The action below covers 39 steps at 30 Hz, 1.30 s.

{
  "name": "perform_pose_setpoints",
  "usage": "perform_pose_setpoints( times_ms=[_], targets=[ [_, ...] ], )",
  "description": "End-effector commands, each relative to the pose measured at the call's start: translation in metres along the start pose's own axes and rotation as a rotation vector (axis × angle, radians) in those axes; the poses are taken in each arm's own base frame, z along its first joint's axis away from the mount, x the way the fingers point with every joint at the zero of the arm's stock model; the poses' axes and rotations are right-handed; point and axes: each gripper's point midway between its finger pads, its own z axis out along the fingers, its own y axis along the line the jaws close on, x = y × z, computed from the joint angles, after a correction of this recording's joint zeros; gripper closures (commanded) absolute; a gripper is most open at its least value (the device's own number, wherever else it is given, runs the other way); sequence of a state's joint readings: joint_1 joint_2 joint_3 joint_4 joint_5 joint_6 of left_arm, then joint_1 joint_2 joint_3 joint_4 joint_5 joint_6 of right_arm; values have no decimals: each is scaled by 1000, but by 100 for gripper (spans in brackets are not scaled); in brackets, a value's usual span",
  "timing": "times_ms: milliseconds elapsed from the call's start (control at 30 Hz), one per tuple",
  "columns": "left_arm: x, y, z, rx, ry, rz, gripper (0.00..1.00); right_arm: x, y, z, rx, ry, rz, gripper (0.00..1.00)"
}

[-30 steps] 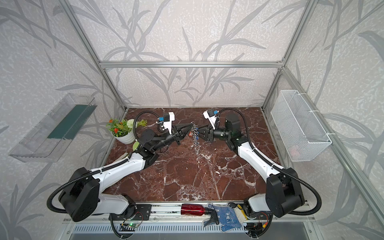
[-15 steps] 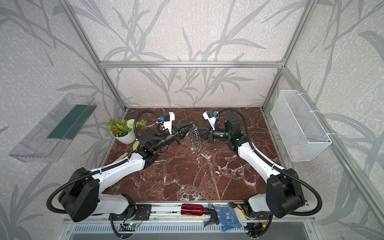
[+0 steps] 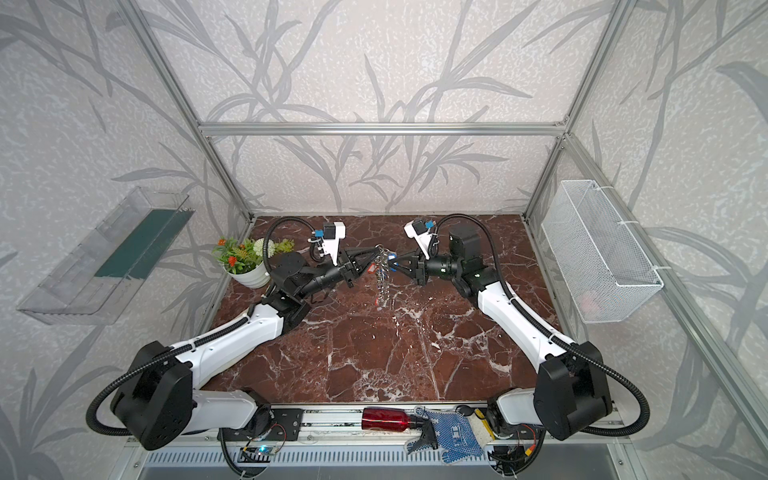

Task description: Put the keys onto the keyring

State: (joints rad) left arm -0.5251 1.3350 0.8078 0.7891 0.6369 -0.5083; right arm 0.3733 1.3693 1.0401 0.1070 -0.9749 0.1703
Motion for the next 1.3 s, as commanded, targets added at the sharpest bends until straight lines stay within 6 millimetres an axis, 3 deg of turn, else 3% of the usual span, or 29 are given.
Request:
perform_pose_setpoints(
  times_ms=[0,700,1133,1267],
  targets=[
    [-49,-32,-7,97,-91,62,100,-12,8,-7,15,-9,-35,100],
    [-31,-28,-1,121,22,47,100,-20,25,-4,3,3,-86,100],
    [-26,-18,1,70,53,61,100,-21,26,-7,12,-1,-97,100],
    [-25,-23,1,101,56,54,100,-22,25,-7,23,-4,-103,100]
  ],
)
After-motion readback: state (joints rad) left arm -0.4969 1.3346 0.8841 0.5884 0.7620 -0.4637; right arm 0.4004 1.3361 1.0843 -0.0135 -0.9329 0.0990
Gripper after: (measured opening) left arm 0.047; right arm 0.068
